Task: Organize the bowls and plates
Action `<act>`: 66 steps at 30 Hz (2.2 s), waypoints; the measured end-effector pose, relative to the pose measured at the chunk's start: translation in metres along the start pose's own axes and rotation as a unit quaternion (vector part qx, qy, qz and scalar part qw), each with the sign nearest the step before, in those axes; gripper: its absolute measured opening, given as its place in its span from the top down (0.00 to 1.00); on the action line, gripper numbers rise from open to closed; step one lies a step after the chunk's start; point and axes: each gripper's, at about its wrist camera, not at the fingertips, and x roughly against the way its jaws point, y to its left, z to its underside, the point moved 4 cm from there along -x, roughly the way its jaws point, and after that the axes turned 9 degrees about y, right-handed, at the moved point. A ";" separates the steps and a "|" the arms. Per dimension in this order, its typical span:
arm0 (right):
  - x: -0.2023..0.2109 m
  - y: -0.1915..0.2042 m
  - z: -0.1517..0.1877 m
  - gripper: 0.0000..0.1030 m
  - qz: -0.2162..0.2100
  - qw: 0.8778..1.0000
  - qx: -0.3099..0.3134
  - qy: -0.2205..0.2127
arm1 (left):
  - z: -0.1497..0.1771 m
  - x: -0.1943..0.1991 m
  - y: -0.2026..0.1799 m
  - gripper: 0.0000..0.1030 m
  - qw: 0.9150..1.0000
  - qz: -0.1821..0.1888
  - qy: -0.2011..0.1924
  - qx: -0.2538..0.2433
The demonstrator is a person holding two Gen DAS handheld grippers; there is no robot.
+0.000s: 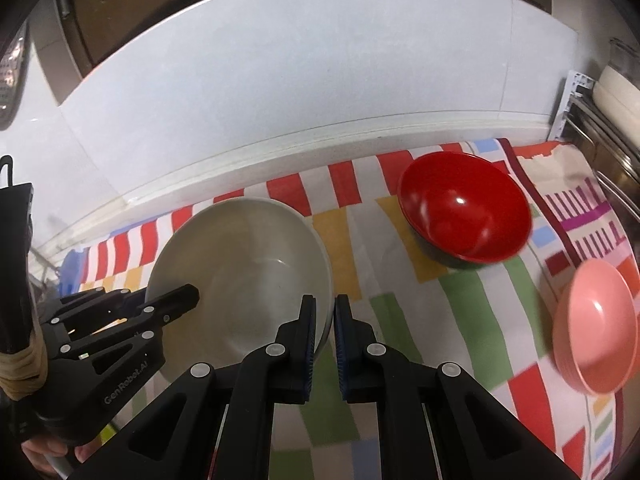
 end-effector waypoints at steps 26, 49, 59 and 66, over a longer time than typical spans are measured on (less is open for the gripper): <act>0.051 0.003 0.115 0.90 0.013 0.999 0.006 0.036 | 0.112 0.029 -0.040 0.85 0.999 0.028 0.034 0.024; 0.043 -0.007 0.160 0.90 0.009 0.996 0.001 0.083 | 0.155 0.016 -0.053 0.85 0.996 0.034 0.077 0.033; 0.038 -0.007 0.162 0.90 0.011 0.996 0.001 0.090 | 0.155 0.013 -0.053 0.85 0.996 0.034 0.078 0.033; 0.037 -0.009 0.162 0.89 0.000 0.996 0.000 0.091 | 0.152 0.016 -0.055 0.57 0.996 0.035 0.070 0.031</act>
